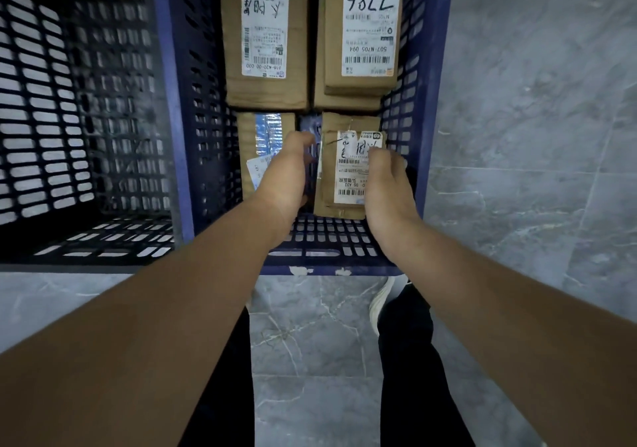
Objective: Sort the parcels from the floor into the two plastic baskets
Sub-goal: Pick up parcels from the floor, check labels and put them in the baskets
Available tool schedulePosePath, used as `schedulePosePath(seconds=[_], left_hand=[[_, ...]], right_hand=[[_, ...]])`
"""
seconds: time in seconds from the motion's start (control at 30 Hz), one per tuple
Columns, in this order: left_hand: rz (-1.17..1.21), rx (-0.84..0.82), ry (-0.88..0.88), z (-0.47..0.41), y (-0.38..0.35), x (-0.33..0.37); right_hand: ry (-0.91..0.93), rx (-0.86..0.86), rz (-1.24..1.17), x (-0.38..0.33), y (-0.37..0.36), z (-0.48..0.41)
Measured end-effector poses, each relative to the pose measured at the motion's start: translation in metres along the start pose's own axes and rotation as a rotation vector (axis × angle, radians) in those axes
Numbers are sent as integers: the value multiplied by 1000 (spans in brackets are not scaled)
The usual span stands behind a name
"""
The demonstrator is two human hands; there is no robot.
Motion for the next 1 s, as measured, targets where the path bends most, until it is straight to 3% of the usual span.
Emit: schedulePosePath(seconds=[0.23,0.47,1.0], left_hand=[[-16,-31,-43,83,0,61],[-65,-48,-184,175,18,108],[-133,-145,-726,464,31,232]], right_hand=[[52,-60,-44,-70,9,56],[265,-134,48,-156,21,141],[631,-4,-23,-341,47,433]])
Point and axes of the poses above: each hand's wrist, its own z-axis away from the middle knuckle, its own y-axis out of the back of the hand, x = y × z, the point moved 4 cm from there along -z, towards the middle knuckle, and after that the axes turned 7 degrees about -x, right-handed, at the moved point
